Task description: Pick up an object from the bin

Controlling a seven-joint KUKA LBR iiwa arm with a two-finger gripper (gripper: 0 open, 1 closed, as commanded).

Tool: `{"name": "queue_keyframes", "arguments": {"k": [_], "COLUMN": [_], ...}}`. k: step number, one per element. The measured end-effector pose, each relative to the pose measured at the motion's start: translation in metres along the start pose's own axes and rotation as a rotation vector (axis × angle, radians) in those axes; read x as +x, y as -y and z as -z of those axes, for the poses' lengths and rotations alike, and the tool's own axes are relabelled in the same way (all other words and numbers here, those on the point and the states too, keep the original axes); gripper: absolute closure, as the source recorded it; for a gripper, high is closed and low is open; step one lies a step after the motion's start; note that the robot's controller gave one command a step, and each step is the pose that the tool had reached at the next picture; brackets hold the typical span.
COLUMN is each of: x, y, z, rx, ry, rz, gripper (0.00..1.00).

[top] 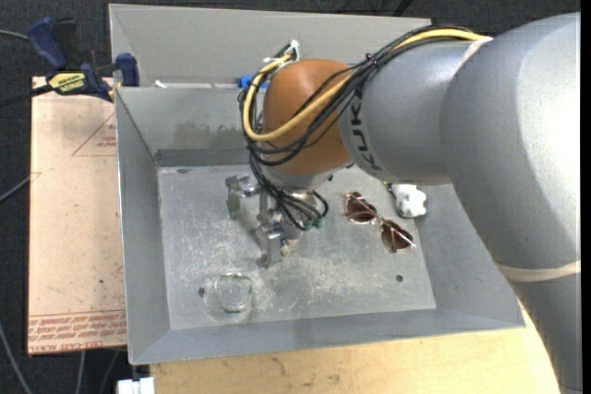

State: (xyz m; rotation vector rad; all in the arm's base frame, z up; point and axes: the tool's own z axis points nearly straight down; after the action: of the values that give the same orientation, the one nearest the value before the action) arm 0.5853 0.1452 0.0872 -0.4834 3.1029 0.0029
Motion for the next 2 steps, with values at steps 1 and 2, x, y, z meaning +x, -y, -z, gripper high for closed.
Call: {"name": "queue_keyframes", "arguments": {"k": [1,2], "x": [0.0,-0.002], "y": [0.0,-0.012], "z": [0.0,-0.009], "rx": [0.0,0.001], "ry": [0.0,0.001], "rz": [0.0,-0.018], "gripper": [0.0,0.0]}}
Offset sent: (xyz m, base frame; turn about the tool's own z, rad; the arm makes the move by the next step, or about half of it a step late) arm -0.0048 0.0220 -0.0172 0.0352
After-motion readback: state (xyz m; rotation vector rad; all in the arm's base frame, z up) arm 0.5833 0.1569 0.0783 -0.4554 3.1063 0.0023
